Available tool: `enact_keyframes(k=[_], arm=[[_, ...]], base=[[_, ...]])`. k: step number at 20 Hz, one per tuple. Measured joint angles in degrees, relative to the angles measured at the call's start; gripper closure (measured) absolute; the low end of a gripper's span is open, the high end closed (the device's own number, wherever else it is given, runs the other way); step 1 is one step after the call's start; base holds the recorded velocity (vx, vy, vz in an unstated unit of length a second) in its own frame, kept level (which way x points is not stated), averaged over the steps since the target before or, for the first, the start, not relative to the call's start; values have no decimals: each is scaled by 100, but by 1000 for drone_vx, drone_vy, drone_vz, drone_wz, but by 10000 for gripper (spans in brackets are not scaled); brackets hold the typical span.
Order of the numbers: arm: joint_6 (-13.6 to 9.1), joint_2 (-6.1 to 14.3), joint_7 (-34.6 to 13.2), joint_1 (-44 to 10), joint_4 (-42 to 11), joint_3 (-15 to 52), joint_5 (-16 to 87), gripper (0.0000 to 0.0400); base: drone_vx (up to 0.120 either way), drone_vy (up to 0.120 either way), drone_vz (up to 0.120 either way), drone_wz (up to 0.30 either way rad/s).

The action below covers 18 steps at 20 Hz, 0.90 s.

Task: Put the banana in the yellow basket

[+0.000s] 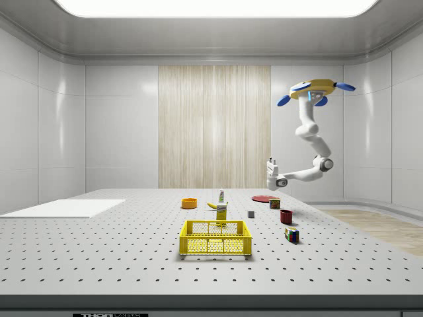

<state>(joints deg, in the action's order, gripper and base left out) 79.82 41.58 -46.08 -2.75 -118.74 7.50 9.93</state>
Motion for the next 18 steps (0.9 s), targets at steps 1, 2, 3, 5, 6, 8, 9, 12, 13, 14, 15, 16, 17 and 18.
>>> enact_keyframes(k=[1,2,3,5,6,8,9,12,13,14,15,16,17,18], arm=[[9,9,-25,-41,-30,130,184,0],[18,21,-56,-89,-70,282,399,0],[30,35,-92,-145,-124,458,651,0],[61,78,-188,-289,-293,897,1284,0],[80,108,-252,-379,-419,1162,1674,0],[129,193,-423,-602,-791,1784,2613,0],[155,251,-538,-738,-1045,2132,3161,0],[198,474,-1036,-1265,-2061,3236,5040,0],[180,559,-1256,-1488,-2444,3591,5699,0],[135,643,-1497,-1737,-2819,3925,6346,0],[63,726,-1751,-2012,-3169,4235,6961,0],[-36,806,-2012,-2309,-3480,4518,7529,0],[-156,884,-2269,-2620,-3746,4772,8038,0],[-289,960,-2515,-2935,-3967,5000,8483,0]], base=[[120,-120,0,0],[120,-120,0,0],[120,-120,0,0],[120,-120,0,0],[120,-120,0,0],[120,-60,0,0],[120,0,-40,0],[120,0,-120,0],[120,0,-120,0],[120,0,-120,0],[120,0,-120,0],[120,0,-120,0],[120,0,-120,0],[120,0,-120,0]])
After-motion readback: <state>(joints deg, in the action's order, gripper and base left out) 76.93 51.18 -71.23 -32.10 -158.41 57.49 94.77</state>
